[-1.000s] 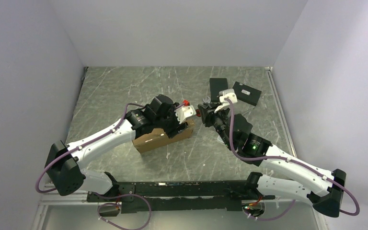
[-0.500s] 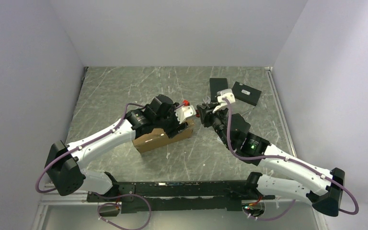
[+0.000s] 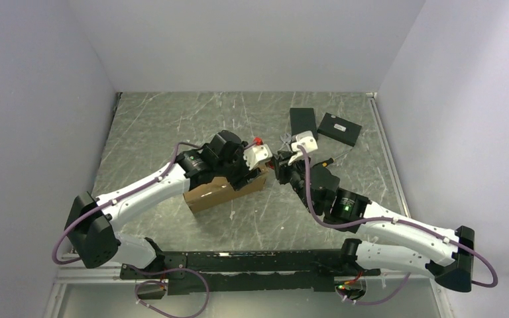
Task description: Unpack the express box
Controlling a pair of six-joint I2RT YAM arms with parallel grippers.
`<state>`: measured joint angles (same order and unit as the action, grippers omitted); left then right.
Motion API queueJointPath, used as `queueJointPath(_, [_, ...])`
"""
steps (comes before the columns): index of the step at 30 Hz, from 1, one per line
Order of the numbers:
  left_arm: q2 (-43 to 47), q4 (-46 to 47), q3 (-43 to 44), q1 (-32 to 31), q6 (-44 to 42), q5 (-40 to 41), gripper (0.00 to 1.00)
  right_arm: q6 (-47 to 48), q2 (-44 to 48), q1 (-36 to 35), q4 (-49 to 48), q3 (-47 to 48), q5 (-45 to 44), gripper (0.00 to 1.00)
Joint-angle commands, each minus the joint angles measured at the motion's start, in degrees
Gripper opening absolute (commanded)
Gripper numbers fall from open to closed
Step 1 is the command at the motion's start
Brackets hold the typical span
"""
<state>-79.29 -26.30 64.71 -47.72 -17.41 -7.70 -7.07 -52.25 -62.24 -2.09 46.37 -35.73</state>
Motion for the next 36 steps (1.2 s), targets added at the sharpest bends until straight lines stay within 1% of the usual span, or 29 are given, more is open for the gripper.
queueJointPath(1, [-0.74,2.65,3.04,0.71,1.95,1.3,0.48,0.57,1.24,-3.17,-0.22,-0.16,-3.2,0.0])
queueJointPath(9, [0.18,4.29,2.48,2.97,3.93,-1.33,0.45,-1.34,3.21,-3.85,0.23,-2.67,-2.86,0.0])
queueJointPath(13, [0.1,4.31,2.5,3.28,4.35,-1.21,0.43,-1.88,3.86,-4.02,0.03,-4.32,-1.83,0.0])
queueJointPath(19, [-0.05,4.21,2.78,3.39,4.8,-0.24,0.4,-4.87,2.31,-5.27,-0.36,-5.99,-2.87,0.0])
queueJointPath(26, [0.77,4.81,2.15,3.38,4.61,-0.1,0.42,-3.57,0.39,-5.34,-2.54,-8.21,-5.65,0.0])
queueJointPath(30, [1.23,5.06,1.9,3.36,4.59,-0.2,0.41,-1.78,0.45,-5.3,-5.08,-10.55,-5.06,0.0])
queueJointPath(33, [1.24,5.07,1.83,3.41,4.51,-0.15,0.41,-0.98,1.28,-5.35,-5.81,-11.75,-5.6,0.0])
queueJointPath(36, [1.09,4.98,1.87,3.39,4.34,-0.71,0.41,-0.61,3.7,-5.35,-7.66,-12.34,-4.33,0.0])
